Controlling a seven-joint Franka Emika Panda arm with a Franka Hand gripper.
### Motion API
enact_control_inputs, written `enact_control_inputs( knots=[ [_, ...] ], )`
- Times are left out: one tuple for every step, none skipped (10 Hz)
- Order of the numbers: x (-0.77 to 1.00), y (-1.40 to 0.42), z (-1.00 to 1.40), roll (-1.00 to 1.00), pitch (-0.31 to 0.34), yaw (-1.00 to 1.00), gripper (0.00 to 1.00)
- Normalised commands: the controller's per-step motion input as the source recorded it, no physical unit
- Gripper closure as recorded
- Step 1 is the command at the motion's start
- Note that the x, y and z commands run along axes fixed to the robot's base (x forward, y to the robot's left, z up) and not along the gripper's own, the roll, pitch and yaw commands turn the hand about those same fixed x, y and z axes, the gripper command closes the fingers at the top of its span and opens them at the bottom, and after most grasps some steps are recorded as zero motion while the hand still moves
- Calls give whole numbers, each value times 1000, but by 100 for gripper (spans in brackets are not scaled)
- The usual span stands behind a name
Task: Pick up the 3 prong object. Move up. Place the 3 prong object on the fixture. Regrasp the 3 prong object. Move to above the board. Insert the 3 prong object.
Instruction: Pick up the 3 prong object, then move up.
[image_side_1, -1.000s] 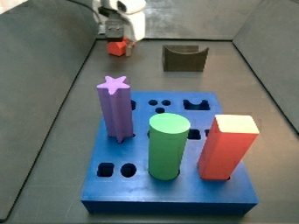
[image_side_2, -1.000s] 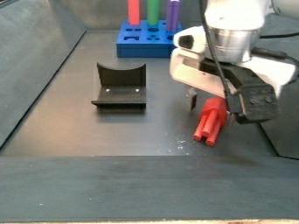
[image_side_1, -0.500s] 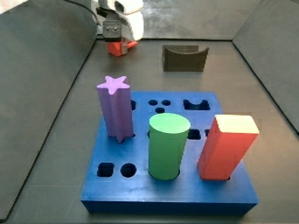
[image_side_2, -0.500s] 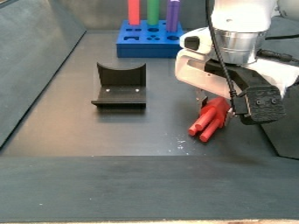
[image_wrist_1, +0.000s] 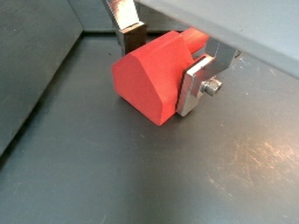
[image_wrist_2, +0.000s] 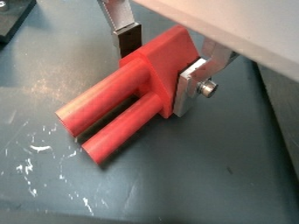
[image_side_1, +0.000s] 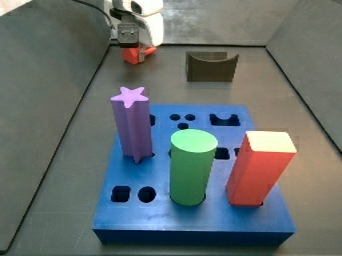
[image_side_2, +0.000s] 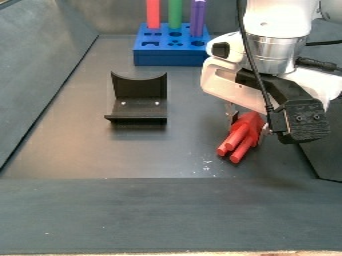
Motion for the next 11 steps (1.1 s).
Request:
enact_control_inputs(
  knots=[
    [0,0,0,0,0,0,100],
    [0,0,0,0,0,0,100],
    [0,0,0,0,0,0,100],
    [0,0,0,0,0,0,100],
    [0,0,833,0,0,0,100],
    [-34,32,819,2,15,1,100],
    [-59,25,708,8,53,-13,100],
    [-40,19,603,21,65,-20,100],
    [-31,13,441,44,73,-24,100],
    [-30,8,318,64,72,-26,100],
    [-30,7,237,77,69,-27,100]
  ],
)
